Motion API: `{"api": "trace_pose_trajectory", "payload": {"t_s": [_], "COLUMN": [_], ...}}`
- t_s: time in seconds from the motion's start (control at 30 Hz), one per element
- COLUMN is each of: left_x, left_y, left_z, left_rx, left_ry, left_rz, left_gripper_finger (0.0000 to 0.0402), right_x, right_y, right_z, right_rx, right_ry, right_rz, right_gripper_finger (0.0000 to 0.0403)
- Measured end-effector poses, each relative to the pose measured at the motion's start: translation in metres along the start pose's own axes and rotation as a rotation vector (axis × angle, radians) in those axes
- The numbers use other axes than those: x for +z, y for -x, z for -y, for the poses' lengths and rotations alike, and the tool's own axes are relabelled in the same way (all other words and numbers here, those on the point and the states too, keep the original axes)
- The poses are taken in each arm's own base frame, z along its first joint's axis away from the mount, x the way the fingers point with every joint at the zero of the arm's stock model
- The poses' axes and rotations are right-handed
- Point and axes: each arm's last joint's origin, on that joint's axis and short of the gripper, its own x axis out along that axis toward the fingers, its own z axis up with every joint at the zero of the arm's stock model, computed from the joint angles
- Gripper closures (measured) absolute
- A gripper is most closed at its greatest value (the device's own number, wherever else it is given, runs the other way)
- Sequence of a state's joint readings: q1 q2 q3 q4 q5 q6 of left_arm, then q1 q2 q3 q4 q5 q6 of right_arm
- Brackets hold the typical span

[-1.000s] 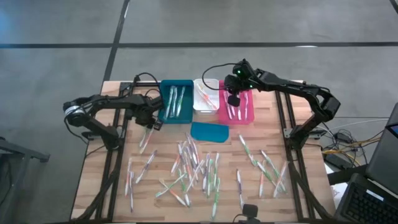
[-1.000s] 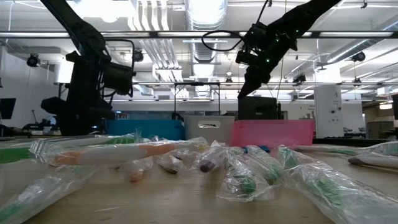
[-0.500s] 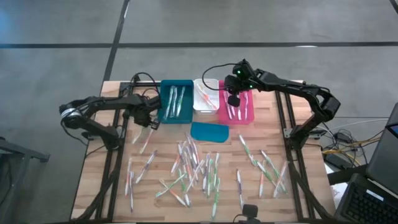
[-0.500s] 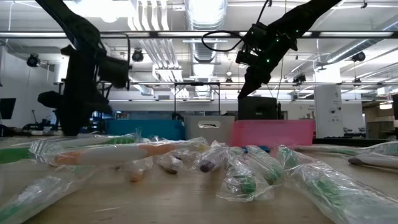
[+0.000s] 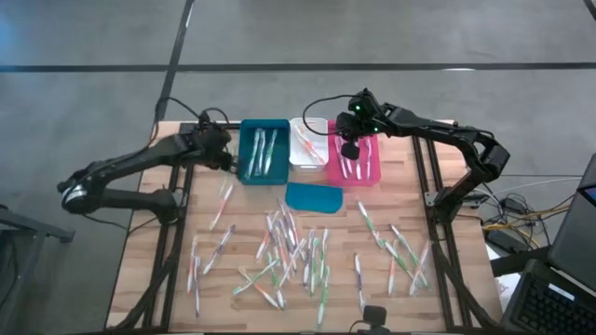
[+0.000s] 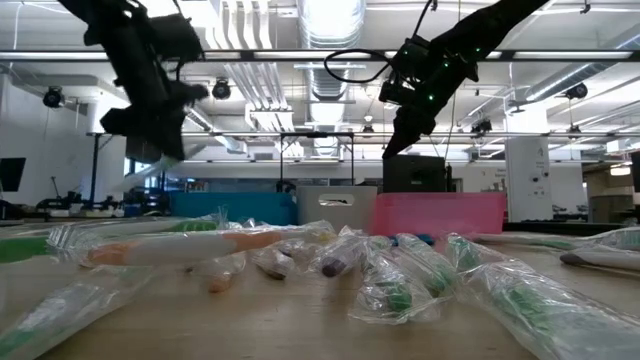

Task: Pick & Place Toothbrushes
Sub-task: Put the green toothbrush into the blue bin

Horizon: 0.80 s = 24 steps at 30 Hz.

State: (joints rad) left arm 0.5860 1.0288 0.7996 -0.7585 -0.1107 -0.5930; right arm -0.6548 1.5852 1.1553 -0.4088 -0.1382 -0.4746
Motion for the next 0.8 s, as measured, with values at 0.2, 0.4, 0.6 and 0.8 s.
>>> {"api": "trace_pose_trajectory", "payload": {"t_s": [0.2,0.4,0.6,0.8], "left_x": [0.019,0.026,0.033,0.051], "left_y": [0.017,0.016,0.009,0.007], "left_z": [0.011,0.023,0.035,0.048], "left_rx": [-0.102,-0.096,0.014,0.116], "left_ry": [-0.292,-1.012,-1.593,-1.9], "left_rz": [0.219,0.356,0.476,0.546], "left_gripper_finger": [0.0371,0.037,0.037,0.0375], "right_x": [0.0,0.0,-0.001,-0.001], "right_y": [0.0,0.0,0.0,0.0], "right_z": [0.0,0.0,0.0,0.0], "right_rx": [0.0,0.0,0.001,0.0], "right_ry": [0.001,0.0,-0.001,-0.002], "right_rz": [-0.001,-0.002,-0.006,-0.007], "right_gripper_finger": [0.0394,0.0394,0.0394,0.0394]}}
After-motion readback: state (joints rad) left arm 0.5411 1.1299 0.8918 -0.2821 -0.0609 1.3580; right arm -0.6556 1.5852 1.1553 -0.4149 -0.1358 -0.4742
